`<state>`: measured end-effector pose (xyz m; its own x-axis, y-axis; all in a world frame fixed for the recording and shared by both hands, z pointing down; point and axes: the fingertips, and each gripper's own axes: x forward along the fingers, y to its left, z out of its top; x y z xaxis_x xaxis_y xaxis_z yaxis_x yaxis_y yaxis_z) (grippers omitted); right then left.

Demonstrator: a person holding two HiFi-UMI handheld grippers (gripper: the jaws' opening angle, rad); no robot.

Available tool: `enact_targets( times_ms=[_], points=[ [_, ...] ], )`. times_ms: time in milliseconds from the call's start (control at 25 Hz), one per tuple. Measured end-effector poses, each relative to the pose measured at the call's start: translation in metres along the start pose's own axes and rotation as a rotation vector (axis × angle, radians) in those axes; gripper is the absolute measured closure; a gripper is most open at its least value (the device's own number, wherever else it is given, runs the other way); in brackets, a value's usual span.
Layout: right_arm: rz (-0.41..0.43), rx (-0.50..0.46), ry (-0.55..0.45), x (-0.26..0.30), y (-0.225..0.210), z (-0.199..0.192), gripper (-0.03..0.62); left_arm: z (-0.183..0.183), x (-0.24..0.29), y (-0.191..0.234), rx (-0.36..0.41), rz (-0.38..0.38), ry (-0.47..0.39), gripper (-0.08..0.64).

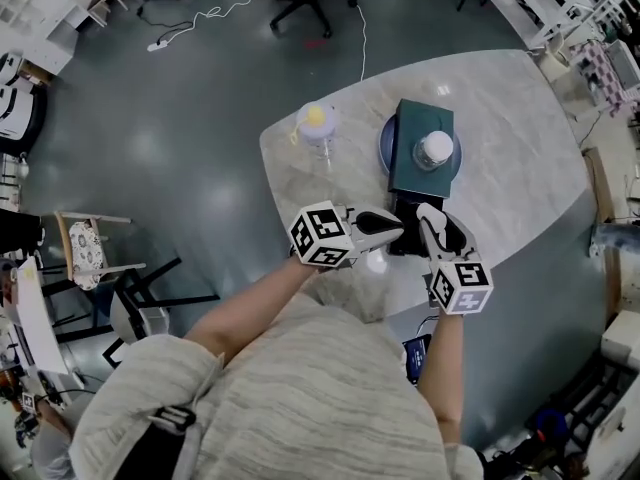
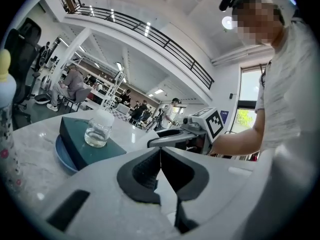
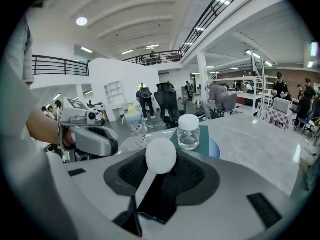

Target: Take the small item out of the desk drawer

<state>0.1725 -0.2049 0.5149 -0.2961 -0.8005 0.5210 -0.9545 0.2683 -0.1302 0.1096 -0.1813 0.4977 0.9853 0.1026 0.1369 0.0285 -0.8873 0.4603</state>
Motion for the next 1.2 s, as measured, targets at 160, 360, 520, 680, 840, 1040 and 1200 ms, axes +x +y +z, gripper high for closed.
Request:
enact_targets(
  times_ms=[160, 360, 520, 680, 840, 1040, 1200],
  points=[
    [0.0, -0.005, -0.083, -0.023, 0.01, 0.022, 0.425, 0.019, -0.003, -0.016, 0.043, -0.031, -0.014, 0.545],
    [0.023, 0.031, -0.211, -0.055, 0.02, 0.048, 0.425, 0.041, -0.003, -0.036, 0.099, -0.076, -0.035, 0.545],
    [0.031, 0.036, -0.282, -0.08, 0.03, 0.064, 0.425, 0.057, -0.002, -0.055, 0.141, -0.11, -0.06, 0.545],
    [0.018, 0.039, -0.354, -0.102, 0.034, 0.079, 0.425, 0.079, 0.0, -0.073, 0.186, -0.141, -0.094, 0.545],
    [0.018, 0.052, -0.429, -0.124, 0.039, 0.093, 0.425, 0.098, -0.001, -0.091, 0.229, -0.168, -0.117, 0.545],
    [0.009, 0.04, -0.513, -0.148, 0.046, 0.106, 0.425, 0.115, -0.007, -0.108, 0.264, -0.193, -0.147, 0.545],
    [-0.013, 0.015, -0.539, -0.163, 0.049, 0.11, 0.425, 0.121, -0.008, -0.119, 0.281, -0.201, -0.156, 0.545]
  ],
)
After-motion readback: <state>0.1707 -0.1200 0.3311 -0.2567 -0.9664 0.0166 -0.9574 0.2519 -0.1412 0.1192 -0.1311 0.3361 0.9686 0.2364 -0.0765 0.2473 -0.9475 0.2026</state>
